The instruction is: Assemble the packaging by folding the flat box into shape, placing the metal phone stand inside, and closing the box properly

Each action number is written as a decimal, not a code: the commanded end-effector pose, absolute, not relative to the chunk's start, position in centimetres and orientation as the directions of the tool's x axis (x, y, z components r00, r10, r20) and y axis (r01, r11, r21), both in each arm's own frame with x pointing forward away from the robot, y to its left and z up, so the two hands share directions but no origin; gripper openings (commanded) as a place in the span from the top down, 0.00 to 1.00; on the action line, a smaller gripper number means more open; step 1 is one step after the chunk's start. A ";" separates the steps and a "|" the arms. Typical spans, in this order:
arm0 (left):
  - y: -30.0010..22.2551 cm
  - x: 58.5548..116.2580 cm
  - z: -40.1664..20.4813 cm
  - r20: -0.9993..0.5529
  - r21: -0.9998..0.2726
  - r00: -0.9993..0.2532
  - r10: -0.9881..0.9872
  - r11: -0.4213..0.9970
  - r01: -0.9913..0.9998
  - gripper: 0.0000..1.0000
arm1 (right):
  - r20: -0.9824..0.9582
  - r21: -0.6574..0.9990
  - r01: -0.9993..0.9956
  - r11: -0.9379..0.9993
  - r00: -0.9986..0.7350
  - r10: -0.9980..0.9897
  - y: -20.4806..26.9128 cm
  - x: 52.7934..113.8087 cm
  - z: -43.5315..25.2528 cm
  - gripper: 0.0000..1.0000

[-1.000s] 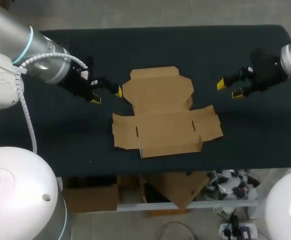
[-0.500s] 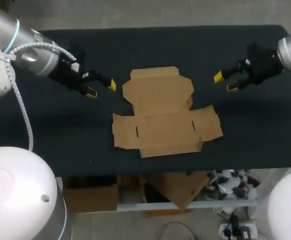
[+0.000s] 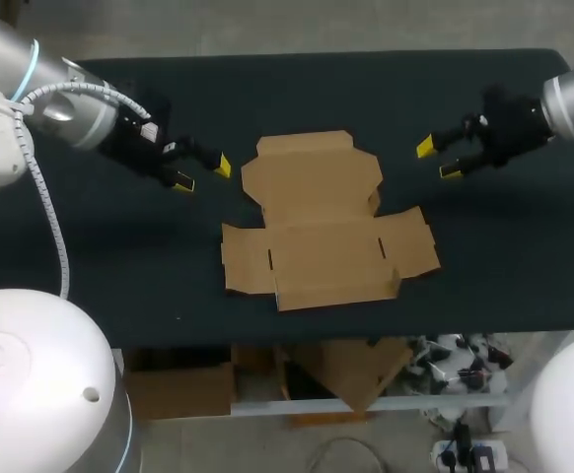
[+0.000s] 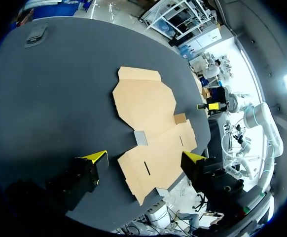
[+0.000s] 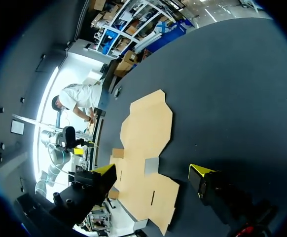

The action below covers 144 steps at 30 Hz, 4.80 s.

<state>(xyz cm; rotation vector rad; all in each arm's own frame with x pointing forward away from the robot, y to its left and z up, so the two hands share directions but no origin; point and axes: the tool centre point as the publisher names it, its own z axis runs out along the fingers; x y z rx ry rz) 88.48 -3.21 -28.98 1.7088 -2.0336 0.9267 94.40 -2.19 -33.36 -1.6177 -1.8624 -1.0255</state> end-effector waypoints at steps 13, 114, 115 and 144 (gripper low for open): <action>-3.7 91.4 -29.2 0.664 -0.251 -0.256 -0.703 0.114 -0.961 0.00 | 0.785 0.232 0.967 0.103 -0.249 0.567 0.6 98.7 -36.5 0.21; -0.4 92.0 -29.5 0.724 -0.273 -0.291 -0.625 0.128 -0.954 0.00 | 0.843 0.358 0.930 -0.081 -0.285 0.456 6.4 101.4 -38.3 1.00; -0.5 92.1 -29.5 0.725 -0.273 -0.293 -0.624 0.130 -0.953 0.00 | 0.840 0.373 0.924 -0.086 -0.297 0.454 6.3 101.3 -38.0 1.00; -1.0 93.5 -29.5 0.764 -0.304 -0.319 -0.560 0.123 -0.945 0.00 | 0.806 0.530 0.842 -0.097 -0.466 0.365 5.0 100.8 -33.5 1.00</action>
